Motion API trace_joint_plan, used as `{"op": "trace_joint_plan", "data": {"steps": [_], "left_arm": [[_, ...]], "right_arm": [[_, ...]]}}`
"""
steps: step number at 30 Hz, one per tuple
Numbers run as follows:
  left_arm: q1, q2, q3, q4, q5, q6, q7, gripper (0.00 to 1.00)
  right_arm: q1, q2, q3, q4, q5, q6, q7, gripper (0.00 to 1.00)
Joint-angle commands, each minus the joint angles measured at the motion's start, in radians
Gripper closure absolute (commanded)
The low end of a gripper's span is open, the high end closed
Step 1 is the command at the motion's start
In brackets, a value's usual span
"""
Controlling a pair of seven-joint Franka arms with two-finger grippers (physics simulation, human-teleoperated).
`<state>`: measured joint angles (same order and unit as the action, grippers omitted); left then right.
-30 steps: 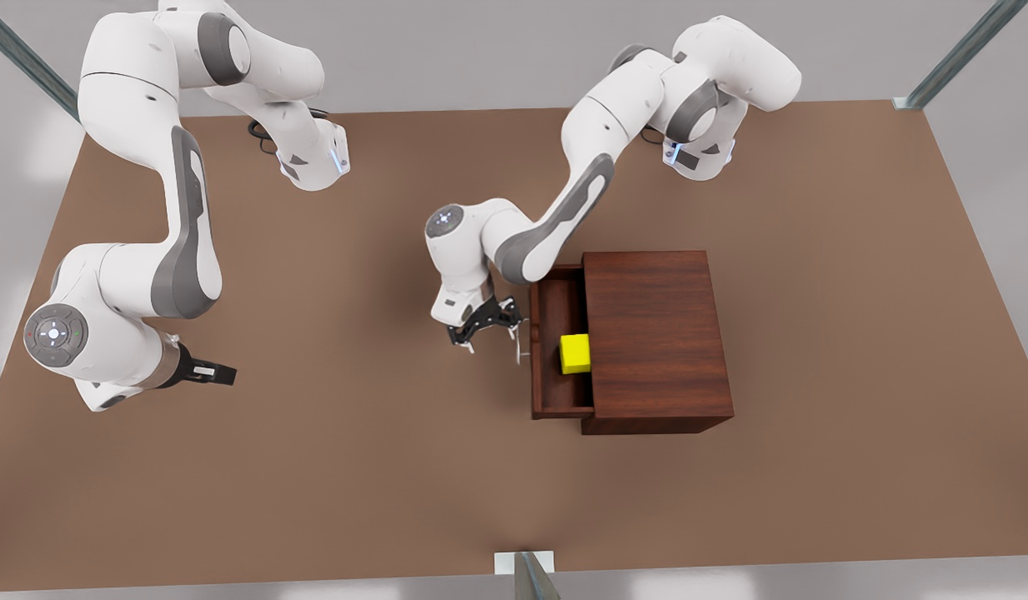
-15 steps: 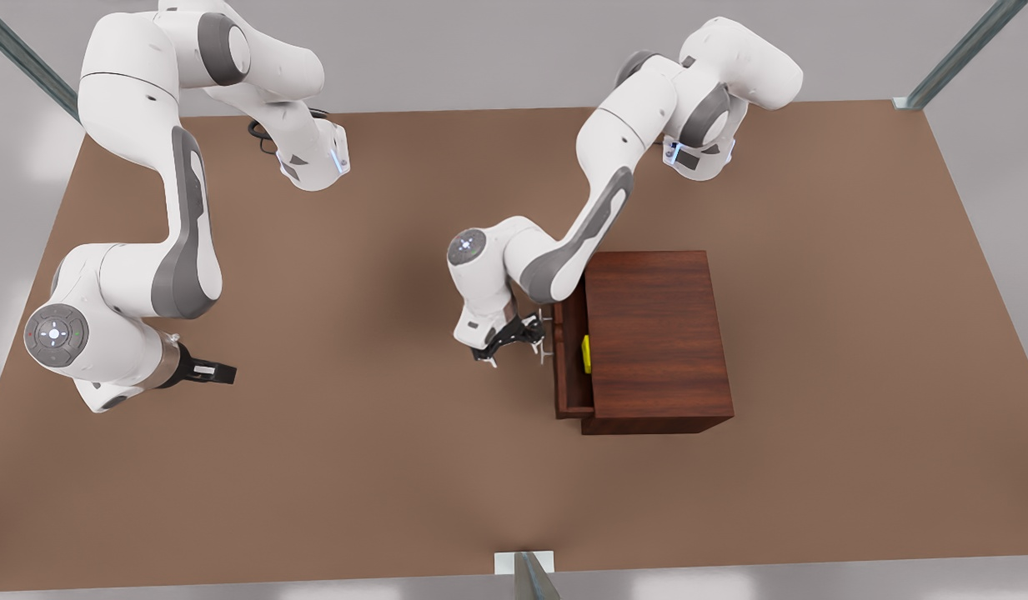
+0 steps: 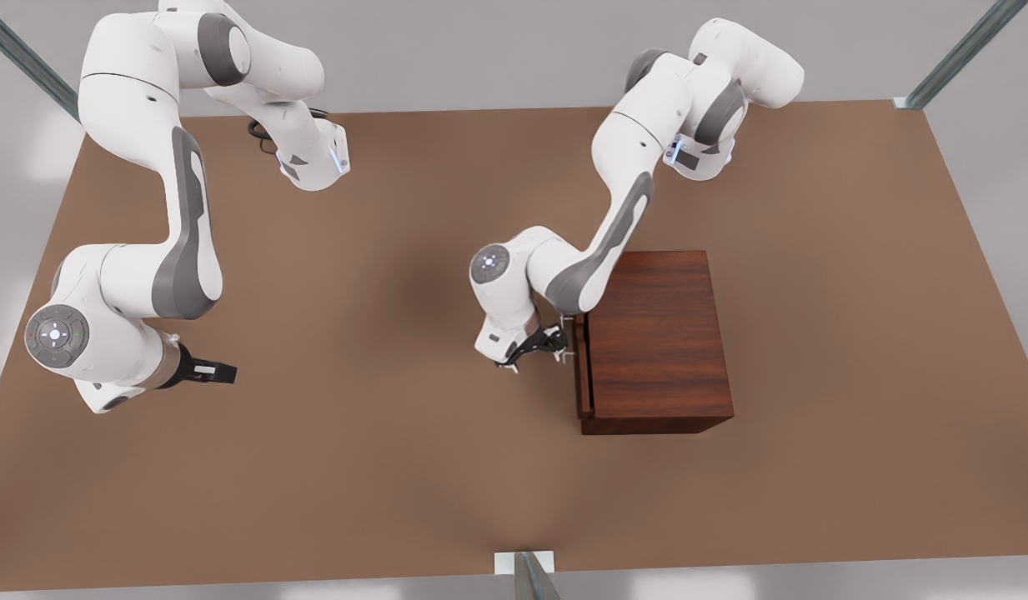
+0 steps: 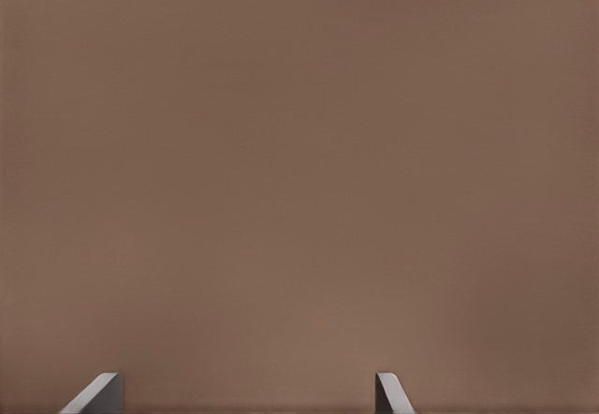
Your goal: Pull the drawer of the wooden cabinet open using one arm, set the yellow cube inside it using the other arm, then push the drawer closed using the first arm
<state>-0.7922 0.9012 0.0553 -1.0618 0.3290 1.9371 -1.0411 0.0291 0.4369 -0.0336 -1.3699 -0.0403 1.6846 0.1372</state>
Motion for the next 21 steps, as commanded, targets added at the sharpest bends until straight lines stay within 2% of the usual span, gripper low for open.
{"op": "trace_joint_plan", "data": {"steps": [1,14,16,18,20,21], "left_arm": [[0.007,-0.002,0.001,0.000,-0.005,-0.003,0.174,0.00],[0.025,-0.016,0.005,0.002,-0.005,-0.046,0.248,0.00],[0.027,-0.174,0.035,0.009,-0.206,-0.166,0.214,0.00],[0.074,-0.376,0.035,0.011,-0.278,-0.436,0.254,0.00],[0.210,-0.464,0.035,-0.001,-0.327,-0.599,0.576,0.00],[0.358,-0.568,0.035,-0.130,-0.399,-0.578,0.737,0.00]], "right_arm": [[0.000,-0.001,0.000,0.002,0.000,0.000,-0.011,0.00],[-0.001,-0.001,0.000,0.000,-0.001,0.000,-0.011,0.00],[0.000,-0.001,0.000,0.000,-0.001,0.000,-0.011,0.00],[0.000,-0.001,0.000,0.002,-0.001,0.000,-0.011,0.00],[-0.001,-0.001,0.000,0.000,-0.001,0.000,-0.011,0.00],[-0.002,-0.001,0.000,0.000,-0.001,0.000,-0.011,0.00]]}}
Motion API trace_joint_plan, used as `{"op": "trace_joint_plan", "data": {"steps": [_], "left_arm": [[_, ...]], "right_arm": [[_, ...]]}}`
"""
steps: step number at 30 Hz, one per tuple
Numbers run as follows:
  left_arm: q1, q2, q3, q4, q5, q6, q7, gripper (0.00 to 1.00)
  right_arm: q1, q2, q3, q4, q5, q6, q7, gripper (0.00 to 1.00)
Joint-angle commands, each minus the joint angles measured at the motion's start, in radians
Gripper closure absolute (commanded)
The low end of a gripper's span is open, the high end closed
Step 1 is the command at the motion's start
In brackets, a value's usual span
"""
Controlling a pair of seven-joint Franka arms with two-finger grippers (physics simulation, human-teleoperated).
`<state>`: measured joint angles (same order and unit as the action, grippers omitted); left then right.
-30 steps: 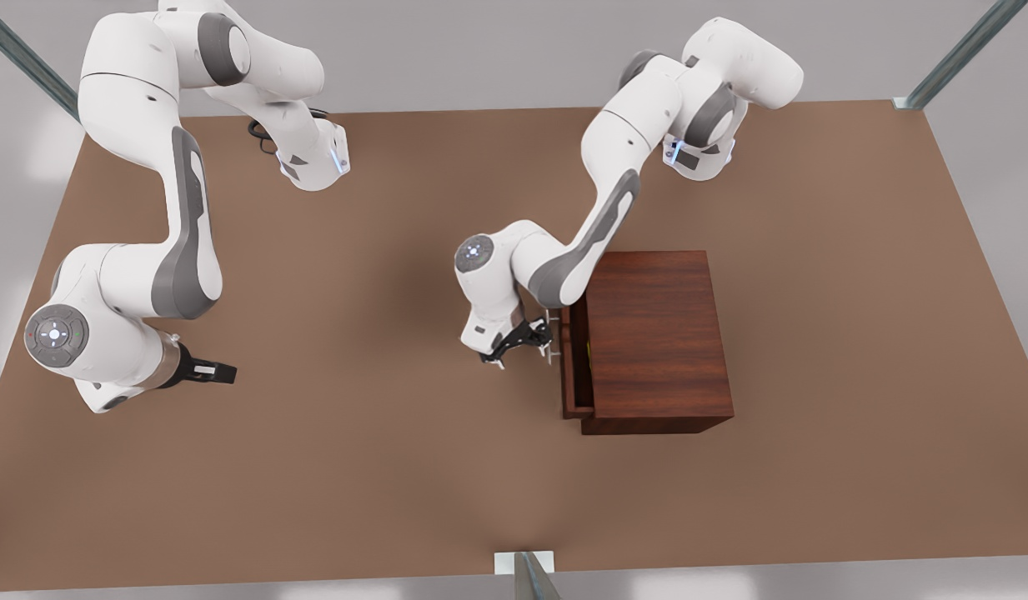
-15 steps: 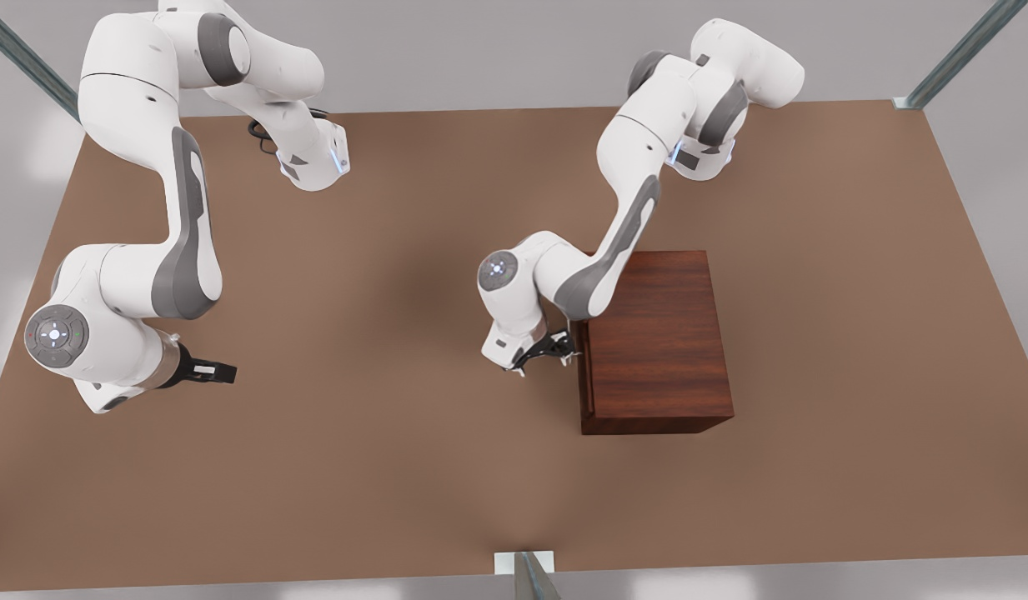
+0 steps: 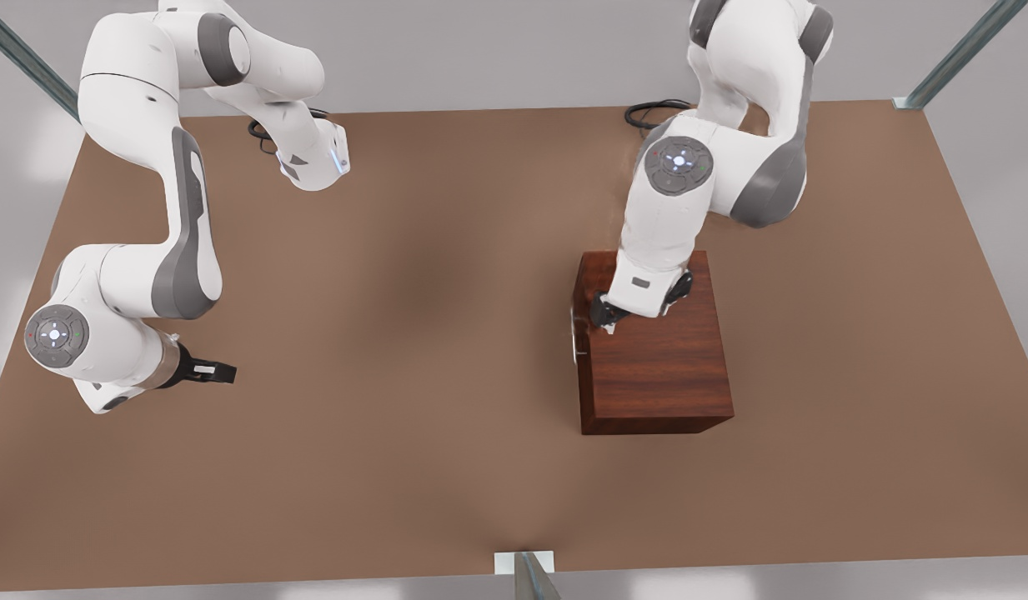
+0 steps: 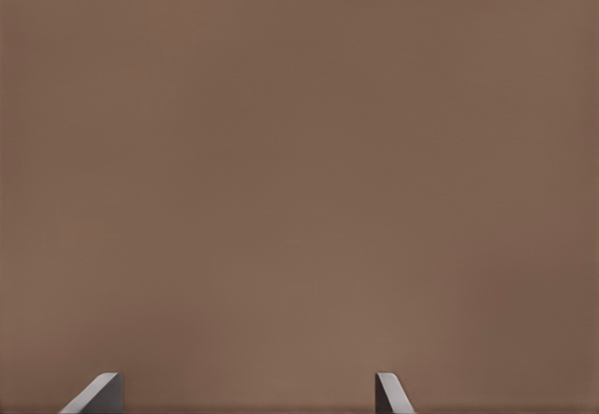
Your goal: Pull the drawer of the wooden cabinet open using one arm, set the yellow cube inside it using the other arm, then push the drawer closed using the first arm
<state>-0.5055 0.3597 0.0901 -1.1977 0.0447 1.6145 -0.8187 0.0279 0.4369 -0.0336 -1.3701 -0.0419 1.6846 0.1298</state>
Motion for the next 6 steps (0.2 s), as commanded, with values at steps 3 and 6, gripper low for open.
{"op": "trace_joint_plan", "data": {"steps": [3,6], "left_arm": [[0.113,-0.268,0.017,-0.375,-0.138,0.025,0.595,0.00],[0.104,-0.228,0.008,-0.296,-0.126,0.016,0.595,0.00]], "right_arm": [[0.000,-0.001,0.000,0.002,-0.001,0.000,-0.004,0.00],[0.000,-0.003,0.000,0.000,0.007,0.000,-0.004,0.00]]}}
